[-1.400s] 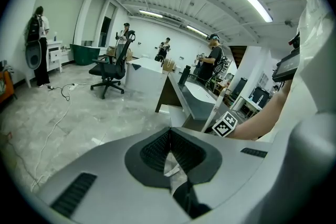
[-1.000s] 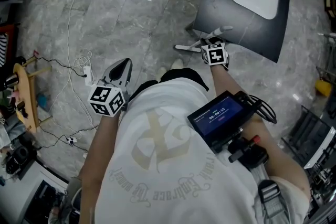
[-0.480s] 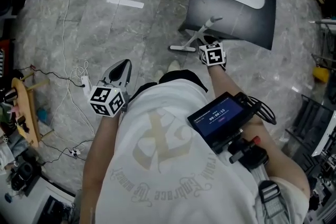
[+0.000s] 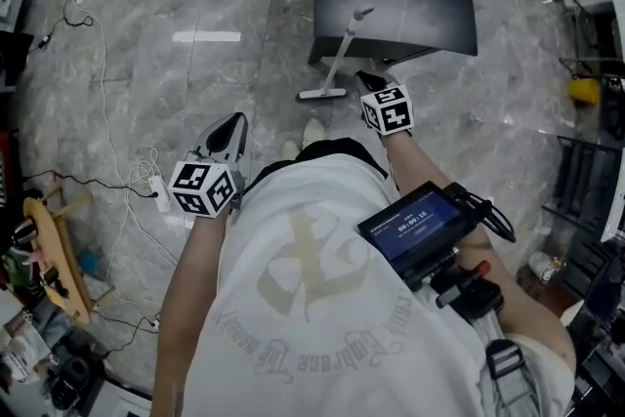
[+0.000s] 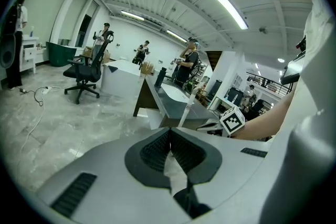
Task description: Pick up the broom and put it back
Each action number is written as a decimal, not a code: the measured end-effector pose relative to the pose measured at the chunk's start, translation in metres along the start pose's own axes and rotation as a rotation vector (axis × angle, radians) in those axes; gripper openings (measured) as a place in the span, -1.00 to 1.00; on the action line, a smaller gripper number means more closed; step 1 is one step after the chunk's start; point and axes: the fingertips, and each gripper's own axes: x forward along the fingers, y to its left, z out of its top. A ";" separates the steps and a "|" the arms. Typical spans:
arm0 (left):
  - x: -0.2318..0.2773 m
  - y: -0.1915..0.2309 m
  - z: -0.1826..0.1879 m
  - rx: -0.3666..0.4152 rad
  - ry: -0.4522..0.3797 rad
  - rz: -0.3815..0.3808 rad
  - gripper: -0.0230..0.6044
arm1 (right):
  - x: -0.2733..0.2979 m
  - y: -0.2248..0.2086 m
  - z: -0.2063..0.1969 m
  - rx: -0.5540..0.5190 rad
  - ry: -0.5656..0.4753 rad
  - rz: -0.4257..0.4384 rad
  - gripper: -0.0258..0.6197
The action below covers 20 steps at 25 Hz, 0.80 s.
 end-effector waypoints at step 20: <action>0.000 -0.073 -0.020 0.116 0.038 -0.250 -0.89 | -0.172 0.074 0.018 0.130 -0.329 0.033 -0.87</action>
